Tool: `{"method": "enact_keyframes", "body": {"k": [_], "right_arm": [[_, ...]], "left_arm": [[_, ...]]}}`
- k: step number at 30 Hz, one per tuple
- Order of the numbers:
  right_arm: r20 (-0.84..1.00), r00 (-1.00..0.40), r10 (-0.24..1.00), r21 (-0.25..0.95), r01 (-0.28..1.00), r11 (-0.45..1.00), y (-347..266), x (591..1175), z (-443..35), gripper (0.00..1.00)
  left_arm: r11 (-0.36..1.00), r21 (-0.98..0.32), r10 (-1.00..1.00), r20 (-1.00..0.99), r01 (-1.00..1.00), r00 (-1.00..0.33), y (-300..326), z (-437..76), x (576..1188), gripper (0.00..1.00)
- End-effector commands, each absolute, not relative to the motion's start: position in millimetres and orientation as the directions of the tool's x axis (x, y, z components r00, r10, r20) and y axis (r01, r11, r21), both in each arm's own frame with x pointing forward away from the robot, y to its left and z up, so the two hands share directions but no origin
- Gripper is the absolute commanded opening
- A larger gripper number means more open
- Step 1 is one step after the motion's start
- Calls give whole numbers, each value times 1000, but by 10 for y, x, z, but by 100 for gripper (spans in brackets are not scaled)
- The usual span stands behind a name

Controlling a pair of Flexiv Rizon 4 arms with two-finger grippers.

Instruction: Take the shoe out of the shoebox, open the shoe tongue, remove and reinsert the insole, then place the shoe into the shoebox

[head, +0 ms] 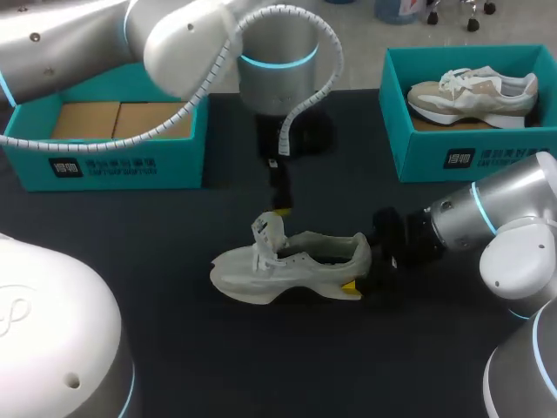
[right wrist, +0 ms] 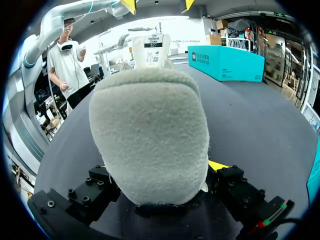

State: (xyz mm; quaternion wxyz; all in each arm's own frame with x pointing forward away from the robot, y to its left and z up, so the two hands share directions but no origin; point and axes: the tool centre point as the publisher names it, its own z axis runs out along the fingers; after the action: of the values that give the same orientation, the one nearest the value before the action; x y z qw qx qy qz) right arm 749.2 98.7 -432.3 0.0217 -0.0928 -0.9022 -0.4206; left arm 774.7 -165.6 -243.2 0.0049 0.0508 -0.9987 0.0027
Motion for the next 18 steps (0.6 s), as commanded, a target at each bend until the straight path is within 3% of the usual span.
{"method": "enact_keyframes", "body": {"k": [1, 9, 18], "right_arm": [[117, -982, 152, 754, 187, 630, 1002, 7487, -4362, 0], [117, -982, 152, 754, 187, 630, 1002, 7487, -4362, 0], [117, -982, 152, 754, 187, 630, 1002, 7487, -4362, 0]], "left_arm": [[999, -39, -9, 12, -9, -1000, -1773, -2541, 7687, 0], [994, -7, 114, 87, 113, -990, -2064, -2710, 7536, 0], [994, -7, 114, 87, 113, -990, -2064, -2710, 7536, 0]]}}
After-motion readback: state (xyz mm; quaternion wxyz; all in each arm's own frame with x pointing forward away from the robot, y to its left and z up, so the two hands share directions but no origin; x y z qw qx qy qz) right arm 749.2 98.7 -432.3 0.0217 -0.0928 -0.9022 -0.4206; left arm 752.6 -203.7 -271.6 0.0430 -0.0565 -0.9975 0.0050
